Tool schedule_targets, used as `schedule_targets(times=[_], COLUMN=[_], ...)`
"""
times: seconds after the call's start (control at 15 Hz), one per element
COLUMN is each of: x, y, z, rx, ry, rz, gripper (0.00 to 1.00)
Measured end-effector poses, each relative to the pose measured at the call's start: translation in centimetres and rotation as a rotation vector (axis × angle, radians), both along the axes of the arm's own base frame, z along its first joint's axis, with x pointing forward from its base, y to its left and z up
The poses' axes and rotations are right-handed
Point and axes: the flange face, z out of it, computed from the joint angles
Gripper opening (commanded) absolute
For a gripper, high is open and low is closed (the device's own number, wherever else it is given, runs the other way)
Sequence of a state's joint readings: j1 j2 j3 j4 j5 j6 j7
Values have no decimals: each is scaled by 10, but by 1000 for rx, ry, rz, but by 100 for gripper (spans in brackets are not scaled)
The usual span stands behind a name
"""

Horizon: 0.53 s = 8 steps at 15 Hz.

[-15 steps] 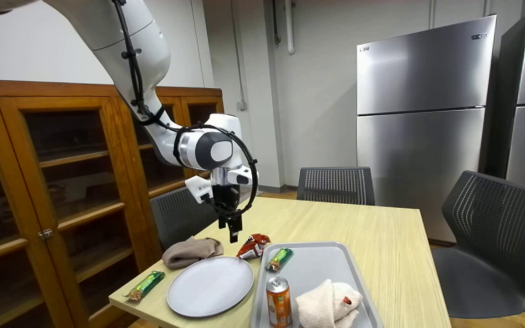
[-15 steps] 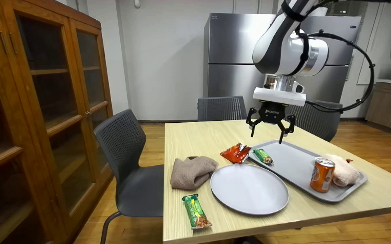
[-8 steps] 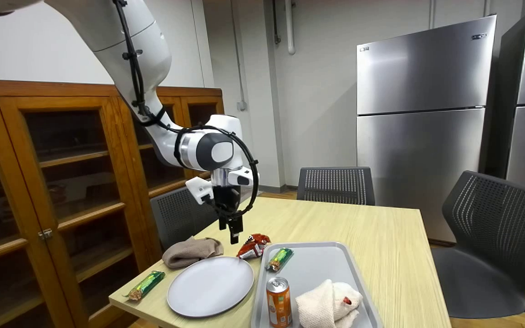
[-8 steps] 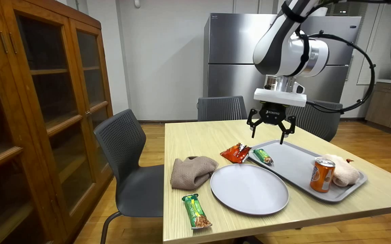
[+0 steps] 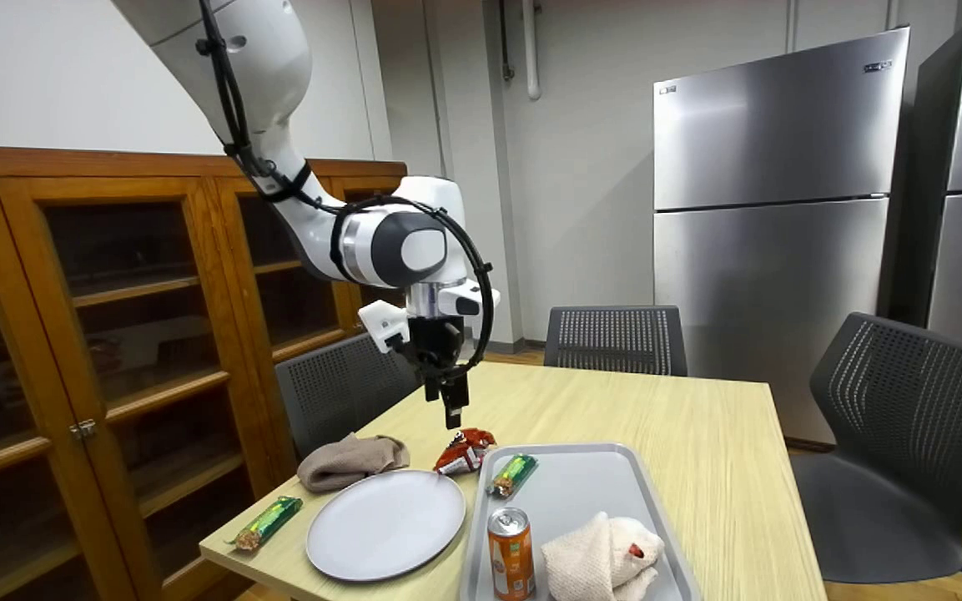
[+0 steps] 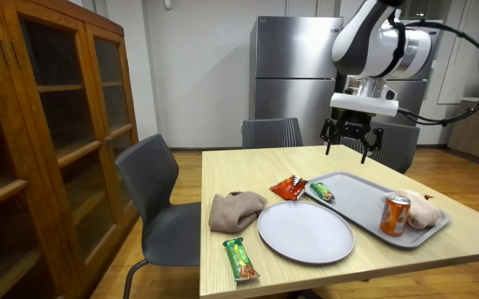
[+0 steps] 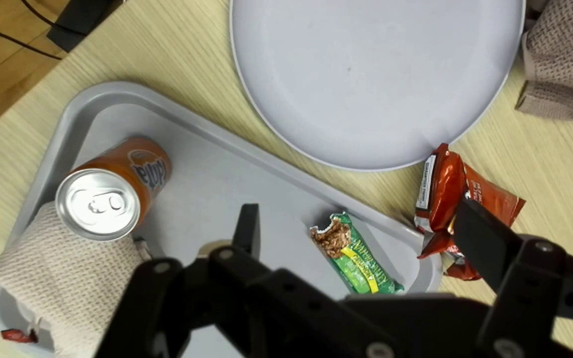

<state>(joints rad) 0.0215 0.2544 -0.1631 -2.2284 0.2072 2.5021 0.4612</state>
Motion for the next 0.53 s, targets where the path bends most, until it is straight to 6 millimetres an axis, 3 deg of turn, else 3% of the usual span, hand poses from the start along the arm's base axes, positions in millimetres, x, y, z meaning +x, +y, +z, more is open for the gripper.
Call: schedule_targets(times=[0.27,0.53], x=[-19,-42], y=[-25,-49], z=[22,32], rx=[-7,-1], ry=[-24,-37], rz=[-37,-96], gripper=[100,100])
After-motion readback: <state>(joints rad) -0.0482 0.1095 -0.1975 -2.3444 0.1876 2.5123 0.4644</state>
